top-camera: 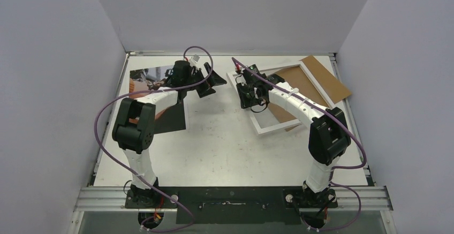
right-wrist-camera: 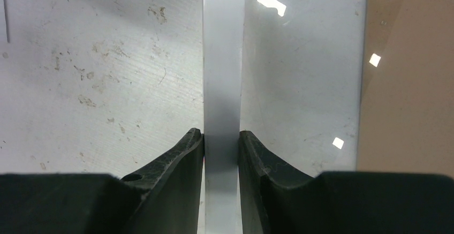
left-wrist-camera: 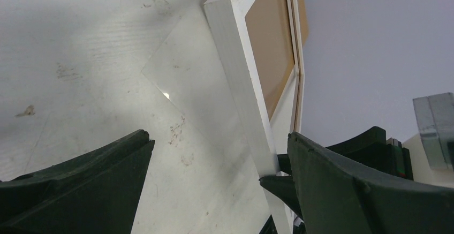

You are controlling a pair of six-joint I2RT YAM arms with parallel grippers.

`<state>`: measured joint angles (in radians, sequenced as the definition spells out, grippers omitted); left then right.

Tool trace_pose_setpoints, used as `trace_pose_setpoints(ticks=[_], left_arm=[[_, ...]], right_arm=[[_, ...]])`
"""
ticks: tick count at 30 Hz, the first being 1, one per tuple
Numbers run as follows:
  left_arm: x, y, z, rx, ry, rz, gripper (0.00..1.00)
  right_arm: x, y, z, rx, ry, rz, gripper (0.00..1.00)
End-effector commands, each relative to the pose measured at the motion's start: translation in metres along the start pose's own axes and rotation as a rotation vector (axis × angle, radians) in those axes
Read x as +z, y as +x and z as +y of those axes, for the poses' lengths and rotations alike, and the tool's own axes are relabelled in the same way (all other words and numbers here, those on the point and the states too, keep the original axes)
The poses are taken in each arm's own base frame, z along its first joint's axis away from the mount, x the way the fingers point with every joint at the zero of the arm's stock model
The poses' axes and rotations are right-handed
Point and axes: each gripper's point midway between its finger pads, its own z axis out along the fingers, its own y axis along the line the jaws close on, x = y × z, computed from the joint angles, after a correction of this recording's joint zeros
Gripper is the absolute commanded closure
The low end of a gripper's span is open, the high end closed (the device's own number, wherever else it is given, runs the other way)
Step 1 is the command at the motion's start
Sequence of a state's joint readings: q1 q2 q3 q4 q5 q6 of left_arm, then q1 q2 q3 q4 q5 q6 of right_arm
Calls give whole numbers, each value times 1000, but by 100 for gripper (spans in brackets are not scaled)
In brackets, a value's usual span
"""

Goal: Put the photo into the frame

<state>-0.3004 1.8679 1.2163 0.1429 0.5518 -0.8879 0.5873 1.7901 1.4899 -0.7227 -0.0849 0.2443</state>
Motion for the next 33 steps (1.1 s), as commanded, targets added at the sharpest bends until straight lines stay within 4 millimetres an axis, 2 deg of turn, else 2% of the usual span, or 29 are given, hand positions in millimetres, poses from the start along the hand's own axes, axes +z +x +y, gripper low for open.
trace_pose_setpoints(ticks=[1, 5, 12, 17, 21, 25, 27, 28, 30, 33], left_arm=[[17, -19, -44, 64, 178, -21, 3], [39, -17, -42, 50, 205, 11, 3], [73, -8, -39, -17, 213, 54, 19], [84, -7, -56, -5, 259, 79, 44], [86, -7, -57, -12, 275, 83, 61], [86, -8, -64, -19, 306, 84, 84], [84, -10, -70, -6, 322, 79, 97], [83, -11, -73, 3, 327, 77, 100], [81, -12, -79, 23, 335, 76, 100], [76, -12, -90, 61, 359, 75, 100]], right_arm=[[-25, -35, 10, 10, -40, -150, 100], [-24, -37, 11, 9, -45, -154, 100], [-26, -38, 19, 4, -79, -171, 99], [-27, -33, 22, 2, -101, -165, 97], [-28, -29, 24, -2, -113, -158, 95], [-30, -29, 22, 12, -101, -160, 94], [-29, -27, 18, 30, -81, -155, 85], [-30, -27, 14, 41, -58, -161, 74], [-34, -29, 8, 62, -25, -189, 50], [-46, -35, -4, 113, 12, -246, 31]])
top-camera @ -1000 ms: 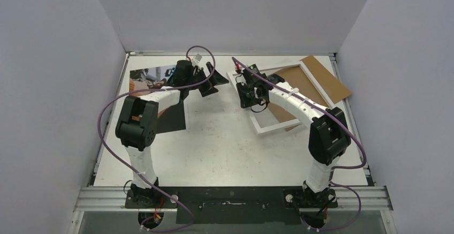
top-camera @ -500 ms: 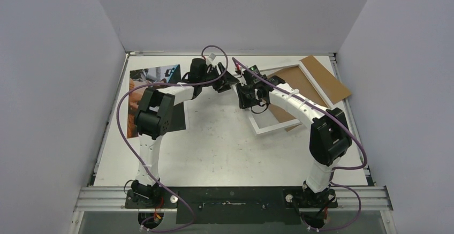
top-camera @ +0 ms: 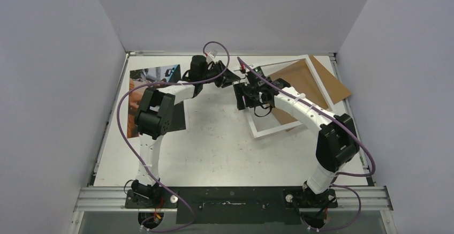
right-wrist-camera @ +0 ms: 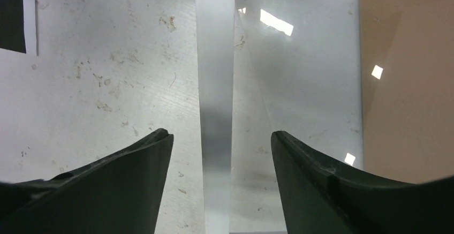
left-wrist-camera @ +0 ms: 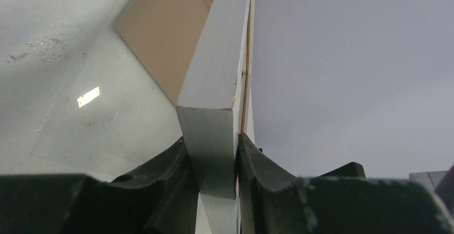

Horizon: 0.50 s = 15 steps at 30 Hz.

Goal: Put the photo into the frame

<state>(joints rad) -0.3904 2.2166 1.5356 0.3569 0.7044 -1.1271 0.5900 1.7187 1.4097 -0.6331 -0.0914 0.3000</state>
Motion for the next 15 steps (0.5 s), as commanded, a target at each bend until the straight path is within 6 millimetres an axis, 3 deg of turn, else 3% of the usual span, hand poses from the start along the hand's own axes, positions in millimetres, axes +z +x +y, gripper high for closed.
trace_pose_setpoints(ticks=[1, 6, 9, 12, 15], left_arm=[[-2, -13, -48, 180, 113, -27, 100], [-6, -10, -56, 222, 108, -30, 100], [-8, -7, -63, 256, 118, -29, 100], [-13, -4, -74, 315, 136, -33, 100], [-19, 2, -87, 394, 156, -29, 100]], right_arm=[[-40, -36, -11, 76, 42, -187, 27], [-76, -63, -42, 354, -6, -313, 20], [-93, -80, -86, 659, 31, -397, 20], [-98, -87, -121, 923, 115, -421, 22], [-99, -98, -137, 1049, 173, -455, 23]])
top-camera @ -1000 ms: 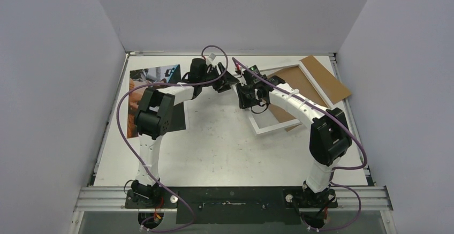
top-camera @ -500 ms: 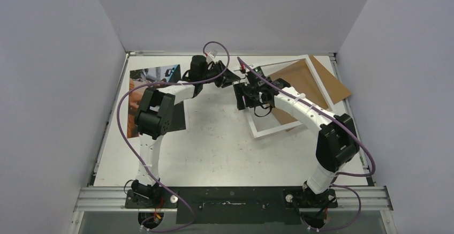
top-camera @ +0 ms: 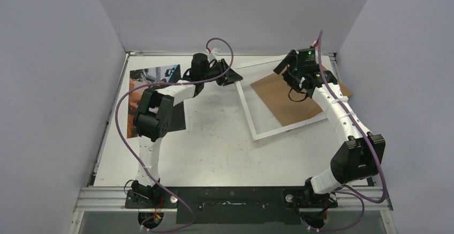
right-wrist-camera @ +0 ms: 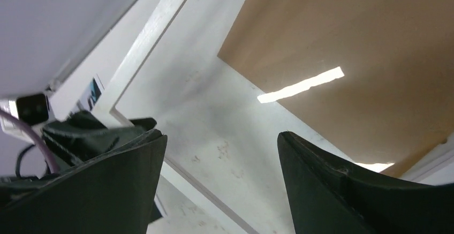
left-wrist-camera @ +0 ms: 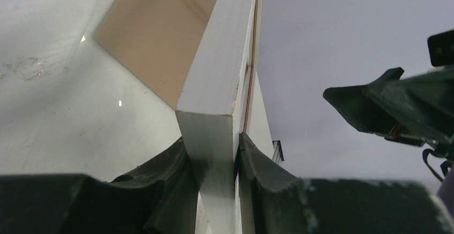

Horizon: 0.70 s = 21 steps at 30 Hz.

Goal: Put the photo into the frame

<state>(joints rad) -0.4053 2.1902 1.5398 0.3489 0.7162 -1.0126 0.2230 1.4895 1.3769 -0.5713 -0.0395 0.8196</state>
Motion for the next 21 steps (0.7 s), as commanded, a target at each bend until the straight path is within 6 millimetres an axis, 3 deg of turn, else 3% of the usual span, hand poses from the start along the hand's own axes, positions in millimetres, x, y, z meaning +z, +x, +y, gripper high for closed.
trace_pose_setpoints(ticks=[1, 6, 11, 15, 21], left_arm=[[-19, -11, -77, 288, 129, -45, 100], [-27, 3, -92, 371, 149, -11, 100], [-33, 11, -104, 420, 138, 6, 100], [-38, 14, -107, 424, 128, 3, 100], [-41, 18, -112, 433, 127, 4, 100]], right_arm=[[2, -31, 13, 301, 54, -102, 23], [9, -56, 17, 450, 65, -211, 21], [22, -66, 14, 569, 84, -265, 20], [25, -85, 24, 643, 11, -340, 20], [30, -94, 41, 687, -95, -359, 20]])
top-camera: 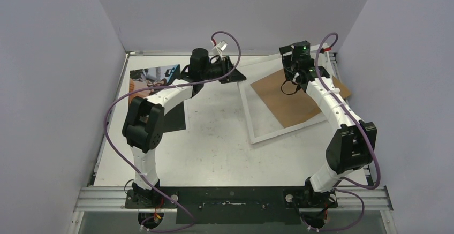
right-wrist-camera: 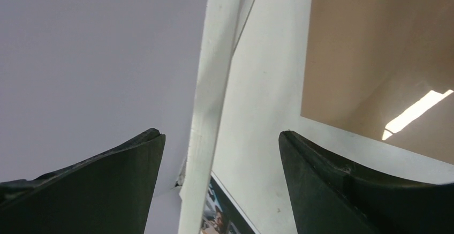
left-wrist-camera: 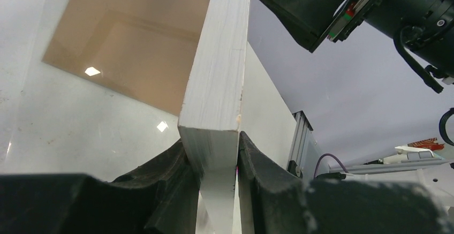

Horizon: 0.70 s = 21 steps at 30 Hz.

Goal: Put the photo into the frame

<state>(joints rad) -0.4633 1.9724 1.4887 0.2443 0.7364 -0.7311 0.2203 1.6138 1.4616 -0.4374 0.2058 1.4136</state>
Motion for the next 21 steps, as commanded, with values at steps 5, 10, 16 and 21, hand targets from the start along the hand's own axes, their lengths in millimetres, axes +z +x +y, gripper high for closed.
trace_pose_setpoints(ticks=[5, 10, 16, 21], left_arm=[[-12, -13, -34, 118, 33, -23, 100], [-11, -10, -35, 128, 27, -19, 100], [-7, -4, -37, 141, 25, 0, 100], [-9, -2, -40, 141, 26, 12, 100]], right_arm=[[20, -5, 28, 94, -78, 1, 20], [36, -7, 23, 98, -41, 6, 26], [43, -22, 26, 81, -27, -63, 49], [35, -34, 30, 76, -27, -128, 75]])
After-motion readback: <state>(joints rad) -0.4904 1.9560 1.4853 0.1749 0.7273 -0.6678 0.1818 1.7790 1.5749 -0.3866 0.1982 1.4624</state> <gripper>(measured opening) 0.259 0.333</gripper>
